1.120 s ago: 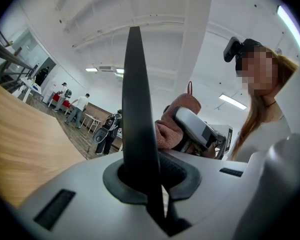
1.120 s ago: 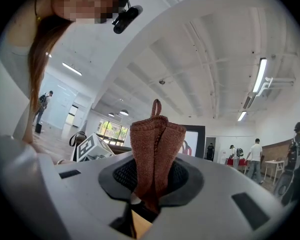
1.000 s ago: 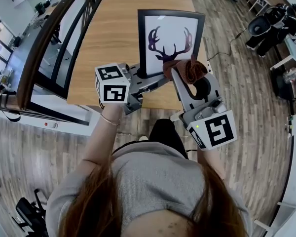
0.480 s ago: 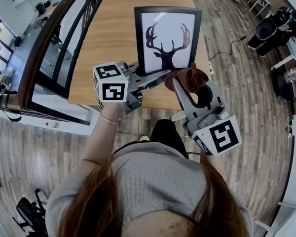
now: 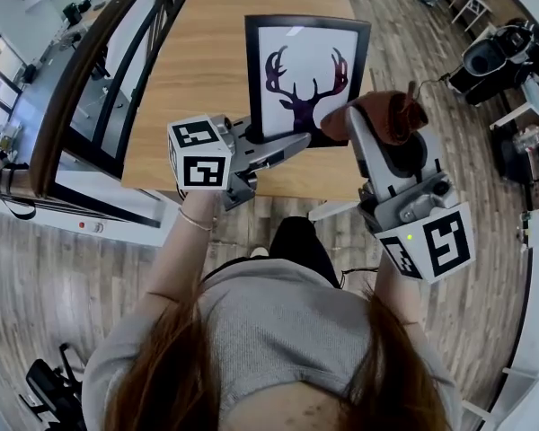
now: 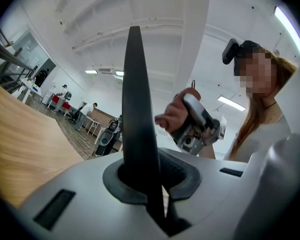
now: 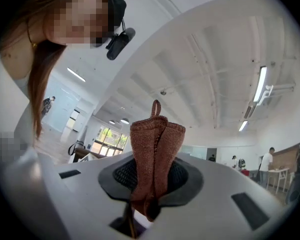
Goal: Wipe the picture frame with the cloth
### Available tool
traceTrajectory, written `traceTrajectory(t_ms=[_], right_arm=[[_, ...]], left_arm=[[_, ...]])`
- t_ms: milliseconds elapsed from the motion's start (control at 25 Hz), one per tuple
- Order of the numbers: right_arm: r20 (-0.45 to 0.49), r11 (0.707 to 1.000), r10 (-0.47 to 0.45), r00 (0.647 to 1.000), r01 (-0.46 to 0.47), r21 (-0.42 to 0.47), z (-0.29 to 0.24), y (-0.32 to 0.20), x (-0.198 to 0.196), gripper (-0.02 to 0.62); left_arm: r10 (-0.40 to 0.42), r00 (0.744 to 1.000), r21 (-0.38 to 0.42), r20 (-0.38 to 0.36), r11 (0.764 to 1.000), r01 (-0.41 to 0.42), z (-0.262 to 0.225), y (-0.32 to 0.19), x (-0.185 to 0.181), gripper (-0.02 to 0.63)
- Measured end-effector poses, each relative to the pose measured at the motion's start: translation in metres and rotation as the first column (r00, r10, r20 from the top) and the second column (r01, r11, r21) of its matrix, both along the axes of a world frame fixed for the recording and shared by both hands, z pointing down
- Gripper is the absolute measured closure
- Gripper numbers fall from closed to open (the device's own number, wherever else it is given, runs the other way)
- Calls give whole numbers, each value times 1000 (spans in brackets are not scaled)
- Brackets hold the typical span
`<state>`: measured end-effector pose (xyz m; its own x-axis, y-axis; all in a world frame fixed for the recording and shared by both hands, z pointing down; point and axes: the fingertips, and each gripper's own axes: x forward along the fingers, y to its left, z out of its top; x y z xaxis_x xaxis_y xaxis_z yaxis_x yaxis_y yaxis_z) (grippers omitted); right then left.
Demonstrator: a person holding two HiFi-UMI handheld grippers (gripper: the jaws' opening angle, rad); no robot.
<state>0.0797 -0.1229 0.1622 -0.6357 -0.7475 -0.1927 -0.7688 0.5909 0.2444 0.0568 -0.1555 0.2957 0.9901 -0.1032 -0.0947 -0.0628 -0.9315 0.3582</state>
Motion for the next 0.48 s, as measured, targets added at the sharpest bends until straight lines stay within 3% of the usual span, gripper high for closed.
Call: traceTrajectory(t_ms=[240, 480], right_arm=[[41, 980, 90, 995, -96, 176, -80, -36, 16, 499], [43, 971, 138, 990, -143, 191, -85, -74, 18, 499]], left_arm=[[20, 1000, -2, 23, 1000, -20, 2, 1, 1, 560], [60, 998, -5, 33, 998, -59, 5, 2, 0, 559]])
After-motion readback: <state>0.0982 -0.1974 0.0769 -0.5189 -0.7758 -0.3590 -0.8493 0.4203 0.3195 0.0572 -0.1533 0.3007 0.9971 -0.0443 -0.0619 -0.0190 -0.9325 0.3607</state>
